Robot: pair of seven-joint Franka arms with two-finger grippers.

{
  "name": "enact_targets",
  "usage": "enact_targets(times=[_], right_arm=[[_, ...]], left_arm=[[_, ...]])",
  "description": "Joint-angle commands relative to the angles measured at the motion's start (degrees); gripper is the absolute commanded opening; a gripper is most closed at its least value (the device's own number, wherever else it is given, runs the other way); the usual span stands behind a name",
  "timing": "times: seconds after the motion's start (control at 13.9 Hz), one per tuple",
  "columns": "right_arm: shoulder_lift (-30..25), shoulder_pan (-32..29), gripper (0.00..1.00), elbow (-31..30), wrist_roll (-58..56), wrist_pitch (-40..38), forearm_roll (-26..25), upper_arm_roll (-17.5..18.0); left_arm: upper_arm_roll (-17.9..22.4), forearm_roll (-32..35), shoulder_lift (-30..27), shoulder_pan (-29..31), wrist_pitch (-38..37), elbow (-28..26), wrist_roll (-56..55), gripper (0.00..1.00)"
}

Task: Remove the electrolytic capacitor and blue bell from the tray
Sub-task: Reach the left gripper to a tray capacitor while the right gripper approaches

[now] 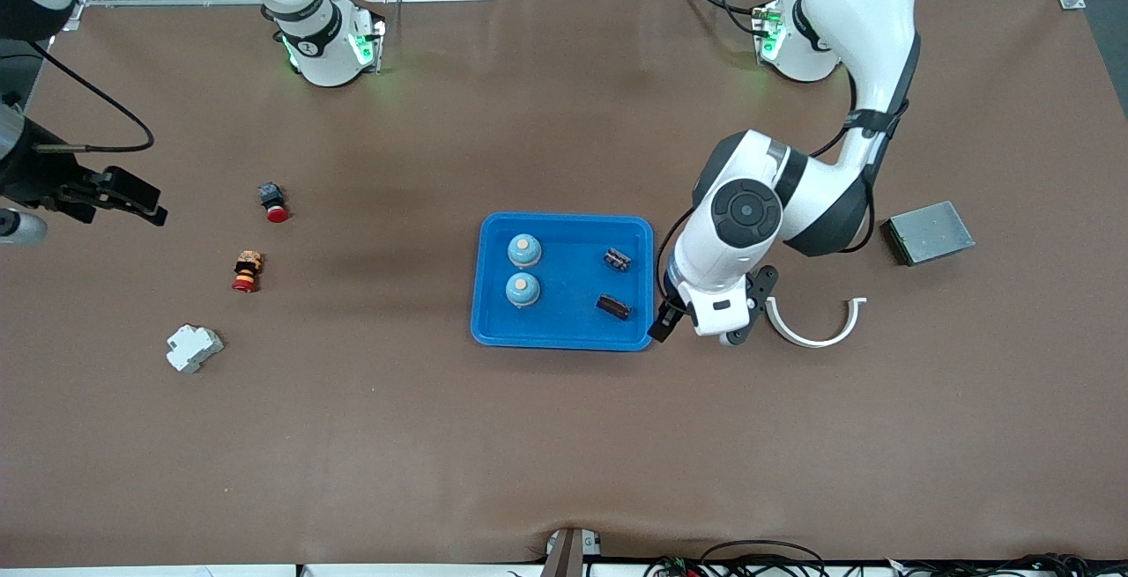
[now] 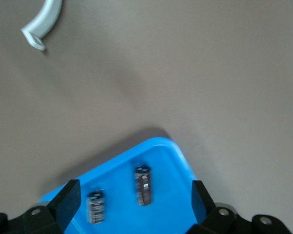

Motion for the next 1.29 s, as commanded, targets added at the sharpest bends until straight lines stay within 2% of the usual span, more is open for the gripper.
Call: enact_targets(times=[0.0,0.43,0.58,0.93,1.22], right_arm=[[-0.4,3.3,1.0,-3.9,6.6,3.1,0.8,-0.3],[0.3,12.0,1.0,-15.1,25.4,16.5,0.8,-0.3],[2.5,15.5,1.0,-15.1,32.3,17.2,0.8,-0.3],[7.2,21.4,1.0,-15.1,39.5,17.8,0.8,-0.2],[11.3,27.4,1.0,-15.1,49.0,22.5,0.8,-0.2]], left_arm=[[0.5,-0.5,3.2,-1.8,3.3,2.2,-3.8,1.0],[0.9,-0.3,7.0,-5.0,8.6,2.2,-6.8,1.0],[1.1,-0.2,8.3,-5.4,9.7,2.1,-6.8,1.0],[1.1,0.9,10.1,-5.9,10.8,2.1,-6.8,1.0],[1.1,1.5,11.4,-6.9,10.9,2.1,-6.8,1.0]])
